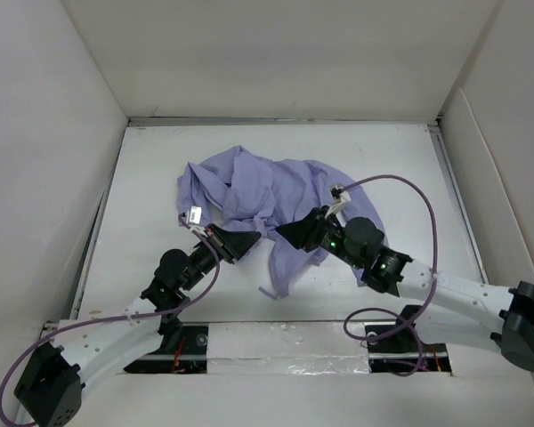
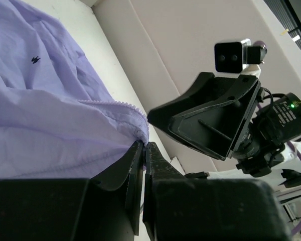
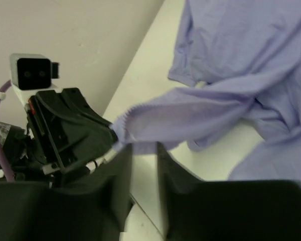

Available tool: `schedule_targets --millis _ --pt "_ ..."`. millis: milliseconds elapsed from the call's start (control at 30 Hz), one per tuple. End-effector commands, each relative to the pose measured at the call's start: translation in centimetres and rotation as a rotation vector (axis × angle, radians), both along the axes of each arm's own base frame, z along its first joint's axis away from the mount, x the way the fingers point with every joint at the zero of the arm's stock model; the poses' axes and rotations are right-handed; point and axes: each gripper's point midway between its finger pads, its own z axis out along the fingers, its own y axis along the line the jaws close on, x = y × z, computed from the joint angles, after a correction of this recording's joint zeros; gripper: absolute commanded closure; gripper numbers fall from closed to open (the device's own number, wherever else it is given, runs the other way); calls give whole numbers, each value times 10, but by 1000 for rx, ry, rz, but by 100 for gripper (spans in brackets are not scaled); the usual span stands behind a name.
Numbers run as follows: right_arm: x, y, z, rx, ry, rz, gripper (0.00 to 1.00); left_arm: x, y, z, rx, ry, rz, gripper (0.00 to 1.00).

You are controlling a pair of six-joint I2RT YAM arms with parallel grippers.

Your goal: Zip up the jacket

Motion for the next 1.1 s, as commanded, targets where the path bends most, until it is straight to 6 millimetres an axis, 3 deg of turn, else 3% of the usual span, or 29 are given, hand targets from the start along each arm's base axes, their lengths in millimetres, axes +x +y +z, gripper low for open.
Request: schedule_targets --millis 0,67,367,733,1067 --pt "3 19 53 108 -157 63 59 -10 -3 26 -70 -86 -49 100" --pt "10 27 49 100 -142 70 53 -11 -2 28 -74 -92 -52 100" --pt "8 48 44 145 -103 175 56 -12 -4 29 -75 -102 -63 100" --pt "-6 45 46 195 -77 219 63 -9 -3 29 -82 -97 -44 100" --pt "-6 46 37 192 -29 218 67 -10 -2 33 -104 -109 -42 100"
